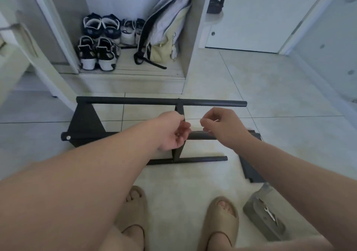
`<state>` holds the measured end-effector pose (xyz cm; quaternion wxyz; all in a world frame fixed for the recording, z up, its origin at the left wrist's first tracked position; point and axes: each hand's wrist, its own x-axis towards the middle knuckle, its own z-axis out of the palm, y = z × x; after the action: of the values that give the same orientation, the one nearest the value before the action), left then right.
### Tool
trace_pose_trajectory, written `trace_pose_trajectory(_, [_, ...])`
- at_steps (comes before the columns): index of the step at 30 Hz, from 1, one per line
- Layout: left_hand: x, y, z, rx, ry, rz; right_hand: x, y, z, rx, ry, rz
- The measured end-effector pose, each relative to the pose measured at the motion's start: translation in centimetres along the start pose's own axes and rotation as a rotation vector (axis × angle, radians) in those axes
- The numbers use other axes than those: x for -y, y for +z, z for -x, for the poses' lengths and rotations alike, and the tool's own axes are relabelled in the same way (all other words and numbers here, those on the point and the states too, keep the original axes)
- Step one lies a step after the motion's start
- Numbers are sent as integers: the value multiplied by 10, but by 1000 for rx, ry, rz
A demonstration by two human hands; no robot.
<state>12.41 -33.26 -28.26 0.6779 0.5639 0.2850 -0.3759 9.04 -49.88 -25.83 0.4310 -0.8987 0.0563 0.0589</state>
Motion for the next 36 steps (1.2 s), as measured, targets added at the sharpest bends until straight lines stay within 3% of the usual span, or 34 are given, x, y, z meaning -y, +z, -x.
trace_pose_trajectory(3, [-4, -14, -12, -146, 80, -166, -15, 14, -19, 68, 24, 167])
trace_pose_trajectory(6, [-8, -23, -30, -352, 284, -558, -30, 29, -33, 214, 63, 360])
trace_pose_trajectory(8, [-10, -27, -44, -389, 376, -807, -39, 39, -42, 296, 39, 552])
trace_pose_trajectory(10, [-10, -29, -58, -368, 396, -949, -47, 46, -49, 317, 13, 659])
trace_pose_trajectory(19, [-10, -20, -92, -238, 392, -1224, -68, 62, -60, 317, -76, 639])
trace_pose_trajectory(23, [-5, -15, -80, -162, 394, -1339, -68, 62, -50, 372, 14, 572])
trace_pose_trajectory(28, [9, -13, -40, -40, 261, -1540, -61, 62, -10, 511, 151, 479])
trace_pose_trajectory(36, [84, 3, 13, 74, 268, -1484, -83, 56, 90, 484, 165, 467])
